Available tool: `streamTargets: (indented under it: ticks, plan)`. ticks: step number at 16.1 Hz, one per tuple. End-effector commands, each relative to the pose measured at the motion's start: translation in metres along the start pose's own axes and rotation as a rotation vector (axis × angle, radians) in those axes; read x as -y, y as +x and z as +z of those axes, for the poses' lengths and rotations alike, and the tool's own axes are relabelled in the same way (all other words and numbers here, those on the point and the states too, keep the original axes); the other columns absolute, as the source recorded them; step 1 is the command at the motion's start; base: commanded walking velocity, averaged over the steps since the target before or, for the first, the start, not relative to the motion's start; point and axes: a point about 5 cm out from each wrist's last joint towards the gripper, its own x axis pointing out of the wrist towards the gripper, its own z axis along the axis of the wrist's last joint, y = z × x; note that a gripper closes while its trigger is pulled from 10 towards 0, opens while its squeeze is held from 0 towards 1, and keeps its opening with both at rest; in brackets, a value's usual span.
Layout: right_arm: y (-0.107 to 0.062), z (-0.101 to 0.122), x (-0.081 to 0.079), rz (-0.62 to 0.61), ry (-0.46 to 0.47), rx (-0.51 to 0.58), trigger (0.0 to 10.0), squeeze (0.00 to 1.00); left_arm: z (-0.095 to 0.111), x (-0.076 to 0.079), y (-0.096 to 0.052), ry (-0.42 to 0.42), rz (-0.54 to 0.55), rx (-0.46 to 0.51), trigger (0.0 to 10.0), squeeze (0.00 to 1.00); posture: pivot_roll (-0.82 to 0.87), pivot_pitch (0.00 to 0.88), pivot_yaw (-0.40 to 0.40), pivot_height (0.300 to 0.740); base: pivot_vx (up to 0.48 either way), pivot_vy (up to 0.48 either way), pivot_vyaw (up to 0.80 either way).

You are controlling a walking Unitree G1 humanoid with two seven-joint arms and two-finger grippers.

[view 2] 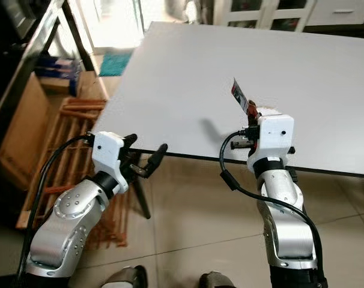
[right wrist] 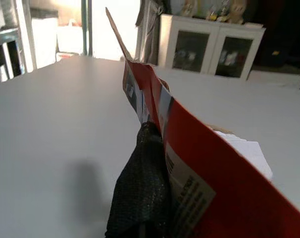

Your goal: Picking trash to rubbish bin

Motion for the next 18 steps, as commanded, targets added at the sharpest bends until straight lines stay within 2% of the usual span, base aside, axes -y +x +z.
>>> streamTargets:
  ticks: [1, 9, 14, 18]
  plan:
    - [-0.001, 0.003, 0.000, 0.001, -0.017, -0.002, 10.0, 0.00, -0.005, 0.001, -0.001, -0.021, -0.011, -0.019, 10.0, 0.00, 0.01, 0.124, -0.011, 0.740, 0.000, -0.349, 0.00]
    - [0.001, 0.004, 0.001, 0.026, -0.046, -0.008, 10.0, 0.00, -0.006, 0.004, 0.004, -0.027, -0.026, -0.018, 10.0, 0.00, 0.00, 0.116, -0.010, 0.740, 0.000, -0.382, 0.00]
    - [0.000, 0.003, -0.005, 0.068, -0.061, -0.016, 10.0, 0.00, -0.008, 0.004, 0.004, -0.029, -0.025, -0.023, 10.0, 0.00, 0.00, 0.116, -0.014, 0.740, 0.000, -0.480, 0.00]
    - [0.009, 0.008, -0.016, 0.149, -0.103, 0.011, 10.0, 0.00, -0.007, 0.004, 0.007, -0.015, -0.044, -0.027, 10.0, 0.00, -0.01, 0.117, 0.003, 0.740, 0.000, -0.480, 0.00]
